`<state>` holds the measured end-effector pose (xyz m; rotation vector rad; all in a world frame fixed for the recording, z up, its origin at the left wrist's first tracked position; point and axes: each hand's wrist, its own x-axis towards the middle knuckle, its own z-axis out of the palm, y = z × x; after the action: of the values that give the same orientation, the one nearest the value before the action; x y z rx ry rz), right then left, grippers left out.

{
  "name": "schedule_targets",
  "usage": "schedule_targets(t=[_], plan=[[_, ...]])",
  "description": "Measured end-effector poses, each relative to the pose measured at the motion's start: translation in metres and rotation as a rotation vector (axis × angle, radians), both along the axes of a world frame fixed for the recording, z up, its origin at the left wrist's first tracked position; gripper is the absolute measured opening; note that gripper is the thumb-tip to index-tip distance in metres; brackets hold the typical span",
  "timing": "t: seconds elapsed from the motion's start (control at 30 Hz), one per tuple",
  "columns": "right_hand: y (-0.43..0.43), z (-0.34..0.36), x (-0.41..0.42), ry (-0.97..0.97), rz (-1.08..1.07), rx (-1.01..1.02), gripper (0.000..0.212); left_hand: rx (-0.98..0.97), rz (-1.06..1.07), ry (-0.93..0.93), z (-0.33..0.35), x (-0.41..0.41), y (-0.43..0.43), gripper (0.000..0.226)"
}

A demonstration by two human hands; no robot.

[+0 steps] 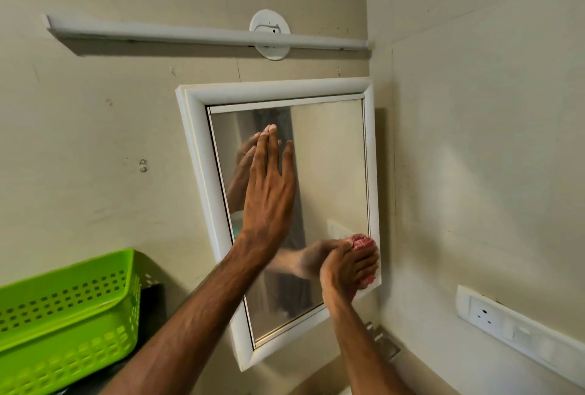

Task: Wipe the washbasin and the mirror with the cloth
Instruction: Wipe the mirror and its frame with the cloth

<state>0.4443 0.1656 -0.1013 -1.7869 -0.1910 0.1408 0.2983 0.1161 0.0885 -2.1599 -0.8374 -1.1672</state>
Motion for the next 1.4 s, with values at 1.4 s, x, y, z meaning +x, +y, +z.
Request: schedule_targets(t=[1.4], plan=[[-0.001,-0.008,0.067,-0.579,-0.080,-0.135,0.088,-0.131,-0.025,0.167,-0.021,0.057,0.000,0.039]])
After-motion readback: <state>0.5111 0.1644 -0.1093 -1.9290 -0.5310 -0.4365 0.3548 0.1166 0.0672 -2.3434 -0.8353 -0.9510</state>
